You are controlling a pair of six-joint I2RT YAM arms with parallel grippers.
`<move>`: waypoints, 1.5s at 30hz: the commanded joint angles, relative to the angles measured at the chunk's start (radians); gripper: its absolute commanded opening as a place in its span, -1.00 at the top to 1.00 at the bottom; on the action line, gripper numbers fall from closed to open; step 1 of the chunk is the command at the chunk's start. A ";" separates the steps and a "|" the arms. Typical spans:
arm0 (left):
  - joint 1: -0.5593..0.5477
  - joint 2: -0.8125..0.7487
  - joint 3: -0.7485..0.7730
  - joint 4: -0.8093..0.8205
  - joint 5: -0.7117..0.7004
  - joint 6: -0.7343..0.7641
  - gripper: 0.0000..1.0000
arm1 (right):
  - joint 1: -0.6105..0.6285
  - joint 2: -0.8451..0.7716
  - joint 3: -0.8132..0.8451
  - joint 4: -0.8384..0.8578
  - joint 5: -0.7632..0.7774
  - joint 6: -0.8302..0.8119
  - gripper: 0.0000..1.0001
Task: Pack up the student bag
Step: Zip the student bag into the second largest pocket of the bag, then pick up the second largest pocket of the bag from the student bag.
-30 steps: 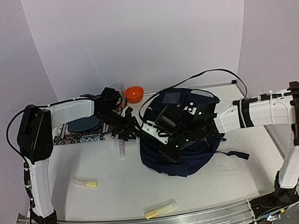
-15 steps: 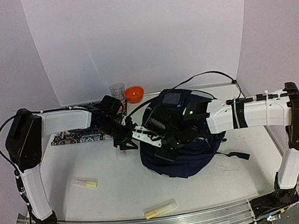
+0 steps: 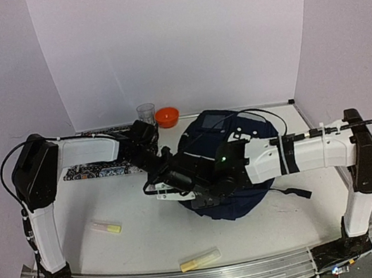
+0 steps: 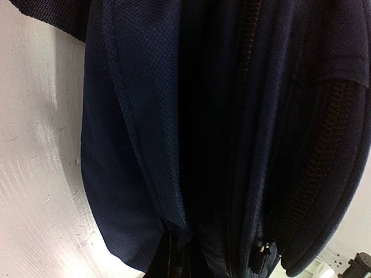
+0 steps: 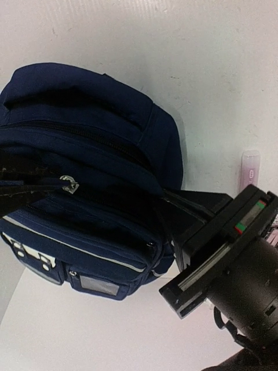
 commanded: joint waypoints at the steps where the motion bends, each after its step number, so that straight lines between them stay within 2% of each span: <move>1: 0.095 -0.005 0.075 0.090 -0.006 0.029 1.00 | 0.093 -0.060 0.015 -0.102 0.055 -0.097 1.00; 5: 0.166 0.033 0.133 0.038 -0.007 0.078 1.00 | 0.124 -0.090 -0.010 -0.285 0.040 -0.020 1.00; 10: 0.210 0.111 0.239 -0.060 -0.051 0.164 1.00 | 0.134 -0.142 -0.106 -0.424 0.009 0.112 1.00; 15: 0.241 0.186 0.303 -0.103 -0.093 0.216 1.00 | 0.134 -0.150 -0.151 -0.497 -0.051 0.232 1.00; 19: 0.250 0.228 0.380 -0.141 -0.171 0.278 1.00 | 0.134 -0.127 -0.127 -0.481 -0.085 0.288 1.00; 21: 0.248 0.222 0.384 -0.142 -0.148 0.276 0.85 | 0.135 -0.120 -0.087 -0.432 -0.097 0.291 1.00; 25: 0.235 0.107 0.312 -0.141 -0.144 0.237 0.23 | 0.129 -0.101 -0.038 -0.334 -0.100 0.275 1.00; 27: 0.228 0.033 0.257 -0.139 -0.154 0.213 0.12 | 0.097 -0.088 -0.016 -0.312 -0.098 0.331 1.00; 29: 0.215 -0.021 0.201 -0.135 -0.162 0.192 0.07 | 0.037 -0.078 0.010 -0.295 -0.129 0.416 0.97; 31: 0.204 -0.076 0.145 -0.132 -0.172 0.164 -0.02 | -0.011 -0.077 0.031 -0.266 -0.190 0.520 0.58; 35: 0.147 -0.143 0.049 -0.088 -0.174 0.120 -0.10 | -0.080 -0.092 0.003 -0.147 -0.319 0.716 0.30; 38: 0.090 -0.164 0.001 -0.040 -0.157 0.073 -0.13 | -0.133 -0.141 -0.128 0.005 -0.444 0.846 0.06; 42: 0.045 -0.162 -0.038 0.006 -0.148 0.016 -0.15 | -0.183 -0.233 -0.353 0.289 -0.578 0.999 -0.01; 45: 0.033 -0.155 -0.058 0.033 -0.140 -0.008 -0.15 | -0.199 -0.288 -0.495 0.470 -0.606 1.095 -0.12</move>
